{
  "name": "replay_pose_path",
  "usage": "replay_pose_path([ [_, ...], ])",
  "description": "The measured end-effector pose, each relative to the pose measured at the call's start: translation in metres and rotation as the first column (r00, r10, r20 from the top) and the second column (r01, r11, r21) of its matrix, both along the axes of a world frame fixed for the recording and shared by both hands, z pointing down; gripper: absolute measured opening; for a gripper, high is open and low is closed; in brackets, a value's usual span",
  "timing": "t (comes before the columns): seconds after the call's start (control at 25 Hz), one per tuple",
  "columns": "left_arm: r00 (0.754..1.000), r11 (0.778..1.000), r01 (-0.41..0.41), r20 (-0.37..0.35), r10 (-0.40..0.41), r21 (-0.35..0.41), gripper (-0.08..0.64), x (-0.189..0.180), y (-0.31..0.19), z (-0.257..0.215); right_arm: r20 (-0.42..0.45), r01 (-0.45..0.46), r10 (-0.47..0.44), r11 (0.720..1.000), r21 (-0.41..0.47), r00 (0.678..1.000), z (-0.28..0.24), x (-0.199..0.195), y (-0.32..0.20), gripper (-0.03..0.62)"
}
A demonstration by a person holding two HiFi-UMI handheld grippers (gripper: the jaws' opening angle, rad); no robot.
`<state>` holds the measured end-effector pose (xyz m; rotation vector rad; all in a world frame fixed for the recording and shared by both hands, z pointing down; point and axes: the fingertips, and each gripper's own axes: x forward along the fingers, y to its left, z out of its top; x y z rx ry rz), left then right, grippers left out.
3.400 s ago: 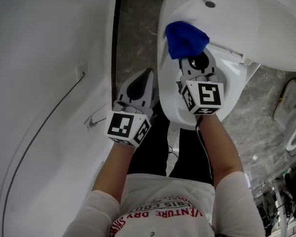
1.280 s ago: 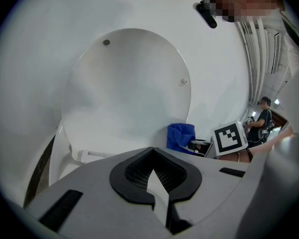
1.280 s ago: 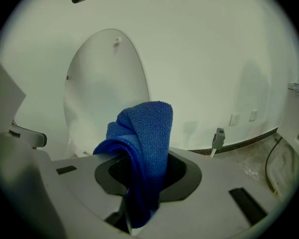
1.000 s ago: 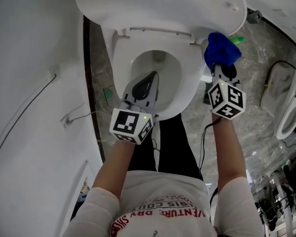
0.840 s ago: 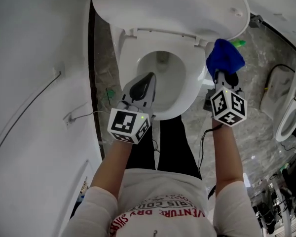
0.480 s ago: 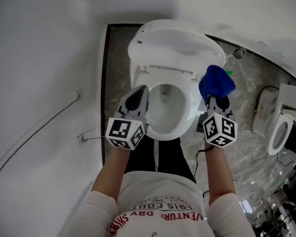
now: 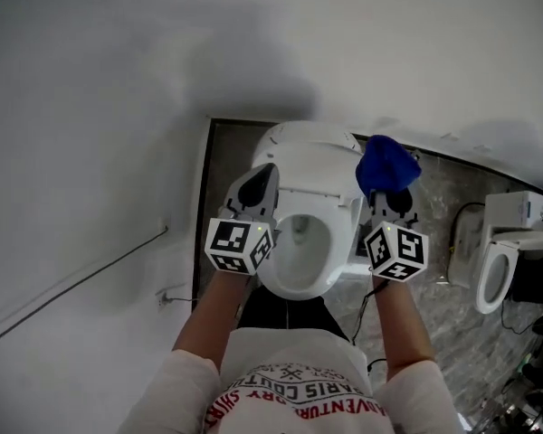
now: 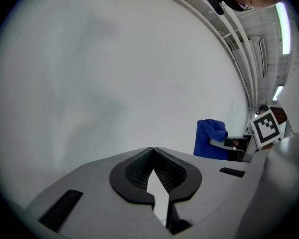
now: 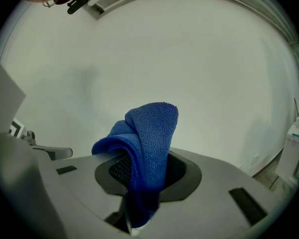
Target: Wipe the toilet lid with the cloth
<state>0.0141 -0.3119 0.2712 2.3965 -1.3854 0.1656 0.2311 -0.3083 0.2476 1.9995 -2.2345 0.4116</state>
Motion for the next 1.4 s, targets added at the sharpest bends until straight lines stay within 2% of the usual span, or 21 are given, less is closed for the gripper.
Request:
replay_pose_path([
  [0.08,1.0,1.0,0.013,-0.009,-0.013,-0.008,0.006,0.003,-0.02,-0.013,-0.018,0.011,-0.01,1.0,0.026,1.0,-0.015,-0.002,-0.014,0.098],
  [0.28,1.0,0.996,-0.021,-0.014,0.02,-0.089,0.006,0.025,-0.055,-0.016,-0.048,0.034,-0.031,0.998,0.051,0.998,-0.027,-0.01,-0.045,0.098],
  [0.48,0.999,0.994,-0.014,0.038,0.018,-0.106,0.006,0.028,-0.086,0.006,-0.048,0.049,-0.047,0.998,0.044,0.998,-0.007,-0.032,-0.072,0.098],
  [0.64,0.999,0.985,-0.014,0.041,0.021,-0.169,0.006,0.034,-0.104,0.032,-0.073,0.08,-0.08,0.997,-0.011,0.994,0.024,-0.045,-0.093,0.098],
  [0.8,0.992,0.973,-0.026,0.112,0.052,-0.228,0.006,0.044,-0.108,0.059,-0.144,0.079,-0.091,0.993,-0.088,0.985,0.054,-0.042,-0.098,0.098],
  [0.92,0.988,0.972,-0.039,0.136,0.072,-0.232,0.006,0.043,-0.108,0.071,-0.146,0.068,-0.082,0.993,-0.1,0.986,0.063,-0.04,-0.098,0.098],
  [1.16,0.998,0.959,-0.062,-0.013,0.061,-0.276,0.006,0.034,-0.099,0.076,-0.113,0.04,-0.054,0.992,-0.123,0.992,0.07,-0.035,-0.084,0.098],
  [1.4,0.997,0.973,-0.082,-0.028,0.078,-0.217,0.006,0.036,-0.075,0.068,-0.079,-0.013,0.004,0.994,-0.107,0.997,0.065,-0.03,-0.06,0.098],
])
